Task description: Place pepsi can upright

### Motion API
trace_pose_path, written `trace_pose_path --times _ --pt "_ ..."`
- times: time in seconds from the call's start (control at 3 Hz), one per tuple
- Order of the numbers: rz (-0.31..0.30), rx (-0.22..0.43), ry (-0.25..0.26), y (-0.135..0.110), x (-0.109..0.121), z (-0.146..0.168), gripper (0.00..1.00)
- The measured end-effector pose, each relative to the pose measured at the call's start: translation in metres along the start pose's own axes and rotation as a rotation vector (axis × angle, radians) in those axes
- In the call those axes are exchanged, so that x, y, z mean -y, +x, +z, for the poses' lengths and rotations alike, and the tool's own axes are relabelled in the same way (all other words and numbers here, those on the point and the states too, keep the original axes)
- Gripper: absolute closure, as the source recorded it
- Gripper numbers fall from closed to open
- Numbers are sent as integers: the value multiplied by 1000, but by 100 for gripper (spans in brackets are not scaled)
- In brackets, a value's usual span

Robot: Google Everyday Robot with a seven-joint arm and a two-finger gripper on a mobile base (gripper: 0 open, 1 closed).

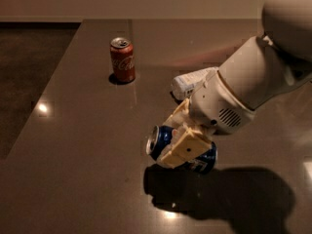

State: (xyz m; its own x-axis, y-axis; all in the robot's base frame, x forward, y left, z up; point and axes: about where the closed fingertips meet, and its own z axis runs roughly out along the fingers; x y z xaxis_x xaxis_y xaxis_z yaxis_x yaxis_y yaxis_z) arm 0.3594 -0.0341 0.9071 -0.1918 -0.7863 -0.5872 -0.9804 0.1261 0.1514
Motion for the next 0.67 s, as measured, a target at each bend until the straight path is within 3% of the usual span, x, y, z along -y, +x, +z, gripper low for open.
trace_pose_path --times 0.33,0.67 --pt "-27 188 -13 -20 -1 -18 100" --pt "-17 352 45 -28 7 -37 100"
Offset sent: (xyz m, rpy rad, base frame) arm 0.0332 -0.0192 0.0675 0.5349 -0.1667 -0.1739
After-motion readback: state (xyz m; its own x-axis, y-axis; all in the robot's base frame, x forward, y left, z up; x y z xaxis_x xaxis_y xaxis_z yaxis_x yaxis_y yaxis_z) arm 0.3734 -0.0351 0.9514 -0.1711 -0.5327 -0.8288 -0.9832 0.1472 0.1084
